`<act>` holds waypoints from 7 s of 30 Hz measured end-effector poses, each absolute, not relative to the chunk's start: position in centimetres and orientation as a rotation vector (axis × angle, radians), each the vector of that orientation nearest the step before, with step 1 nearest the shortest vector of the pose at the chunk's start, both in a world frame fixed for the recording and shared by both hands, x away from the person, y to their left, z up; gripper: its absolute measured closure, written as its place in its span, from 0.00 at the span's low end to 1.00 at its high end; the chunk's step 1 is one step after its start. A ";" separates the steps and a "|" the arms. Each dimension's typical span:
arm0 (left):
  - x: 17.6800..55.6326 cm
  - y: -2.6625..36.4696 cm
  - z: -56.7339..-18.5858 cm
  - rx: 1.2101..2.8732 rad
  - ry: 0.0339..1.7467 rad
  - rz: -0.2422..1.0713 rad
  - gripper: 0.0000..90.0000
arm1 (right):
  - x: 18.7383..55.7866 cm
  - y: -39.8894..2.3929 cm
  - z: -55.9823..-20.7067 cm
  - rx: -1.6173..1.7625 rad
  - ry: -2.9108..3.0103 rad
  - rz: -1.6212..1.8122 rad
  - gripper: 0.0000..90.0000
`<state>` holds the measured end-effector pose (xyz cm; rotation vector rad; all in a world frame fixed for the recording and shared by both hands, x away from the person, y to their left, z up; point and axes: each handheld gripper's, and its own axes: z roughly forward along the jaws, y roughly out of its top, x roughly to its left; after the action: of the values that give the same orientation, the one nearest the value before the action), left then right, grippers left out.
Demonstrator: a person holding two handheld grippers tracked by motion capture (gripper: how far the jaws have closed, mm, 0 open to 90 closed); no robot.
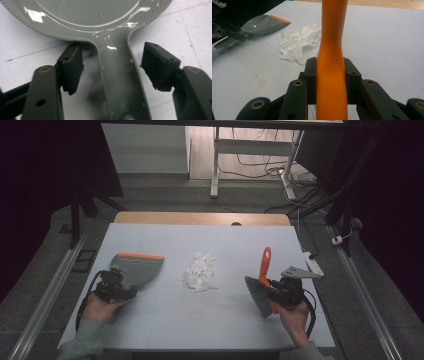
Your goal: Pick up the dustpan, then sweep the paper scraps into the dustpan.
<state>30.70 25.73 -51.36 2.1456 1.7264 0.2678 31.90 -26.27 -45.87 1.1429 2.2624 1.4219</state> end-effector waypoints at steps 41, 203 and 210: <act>30.5 27.3 -51.2 2.056 1.653 0.303 0.69 | 31.8 -26.7 -45.6 1.155 2.237 1.424 0.77; 29.1 23.9 -50.9 2.550 0.839 0.101 0.69 | 44.4 -15.2 -44.2 1.270 2.250 1.298 0.77; 29.1 23.9 -50.9 2.549 0.839 0.100 0.69 | 45.5 -13.5 -44.8 1.283 2.261 1.280 0.77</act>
<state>29.06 23.86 -50.92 2.5490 0.8388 0.0997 45.52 -13.50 -44.83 1.2826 2.2612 1.2798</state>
